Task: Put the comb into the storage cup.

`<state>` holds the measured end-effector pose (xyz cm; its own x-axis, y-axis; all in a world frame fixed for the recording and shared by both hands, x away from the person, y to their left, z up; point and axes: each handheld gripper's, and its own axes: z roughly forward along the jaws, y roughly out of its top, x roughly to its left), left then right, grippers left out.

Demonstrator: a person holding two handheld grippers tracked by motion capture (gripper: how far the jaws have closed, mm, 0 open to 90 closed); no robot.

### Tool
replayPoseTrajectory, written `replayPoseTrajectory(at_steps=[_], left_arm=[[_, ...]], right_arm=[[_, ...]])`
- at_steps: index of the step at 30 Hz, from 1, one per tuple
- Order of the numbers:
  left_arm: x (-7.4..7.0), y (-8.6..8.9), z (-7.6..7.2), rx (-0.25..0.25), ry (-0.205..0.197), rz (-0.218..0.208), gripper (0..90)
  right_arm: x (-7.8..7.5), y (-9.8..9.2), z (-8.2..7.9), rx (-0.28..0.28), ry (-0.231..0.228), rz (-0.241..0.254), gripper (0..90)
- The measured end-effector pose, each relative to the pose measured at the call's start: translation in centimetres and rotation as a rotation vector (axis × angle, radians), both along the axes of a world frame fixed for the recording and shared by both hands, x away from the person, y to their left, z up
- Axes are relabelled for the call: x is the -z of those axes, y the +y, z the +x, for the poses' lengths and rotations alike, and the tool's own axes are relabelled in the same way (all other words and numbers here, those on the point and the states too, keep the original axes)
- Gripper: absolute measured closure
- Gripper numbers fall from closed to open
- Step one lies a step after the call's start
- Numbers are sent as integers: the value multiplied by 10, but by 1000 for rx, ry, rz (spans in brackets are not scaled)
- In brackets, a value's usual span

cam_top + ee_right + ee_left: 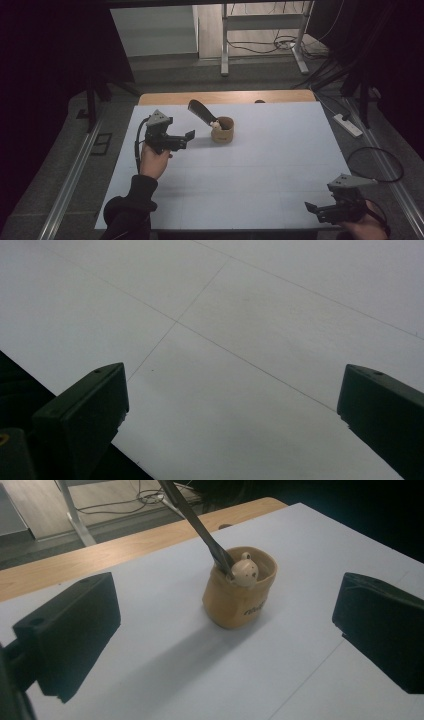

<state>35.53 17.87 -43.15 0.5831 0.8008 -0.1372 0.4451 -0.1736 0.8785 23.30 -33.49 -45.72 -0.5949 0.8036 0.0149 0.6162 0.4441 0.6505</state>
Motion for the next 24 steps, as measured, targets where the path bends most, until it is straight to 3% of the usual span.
replayPoseTrajectory(at_steps=[24], left_arm=[[-1,14,-24,-9,13,-33,0]], right_arm=[[0,1,0,-4,0,-3,2]])
